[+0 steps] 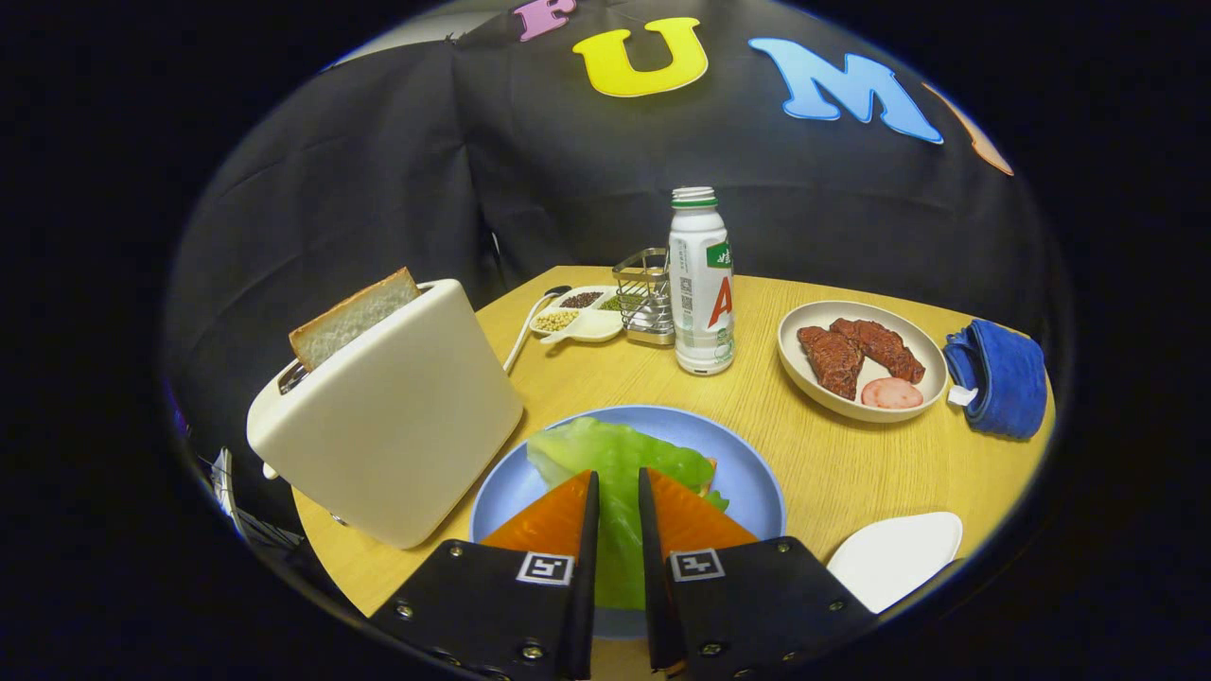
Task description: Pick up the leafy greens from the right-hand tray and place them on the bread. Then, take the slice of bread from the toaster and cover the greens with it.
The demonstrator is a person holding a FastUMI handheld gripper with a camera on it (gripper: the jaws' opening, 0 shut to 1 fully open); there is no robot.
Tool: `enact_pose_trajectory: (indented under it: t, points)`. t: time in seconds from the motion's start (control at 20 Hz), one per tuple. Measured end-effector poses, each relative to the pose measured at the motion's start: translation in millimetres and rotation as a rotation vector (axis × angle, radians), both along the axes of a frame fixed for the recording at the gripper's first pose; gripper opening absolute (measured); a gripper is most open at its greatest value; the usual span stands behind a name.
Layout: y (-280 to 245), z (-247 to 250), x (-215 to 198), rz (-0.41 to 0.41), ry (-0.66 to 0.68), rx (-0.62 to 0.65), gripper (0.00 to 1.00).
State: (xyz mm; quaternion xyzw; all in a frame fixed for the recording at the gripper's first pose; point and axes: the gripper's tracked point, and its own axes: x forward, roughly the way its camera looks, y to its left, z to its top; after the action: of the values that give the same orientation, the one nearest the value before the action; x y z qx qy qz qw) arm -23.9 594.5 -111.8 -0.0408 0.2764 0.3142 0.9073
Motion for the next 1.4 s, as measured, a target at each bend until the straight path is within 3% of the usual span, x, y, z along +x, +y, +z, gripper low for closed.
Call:
enact_pose_trajectory:
  t: [0.65, 1.05, 1.4]
  points:
    - [-19.2, 21.6, 0.3, -0.038, -0.1, -0.002, 0.27]
    - [0.4, 56.5, -39.0, -0.063, -0.326, 0.051, 0.26]
    - [53.9, 93.7, -88.9, -0.017, -0.437, 0.166, 0.26]
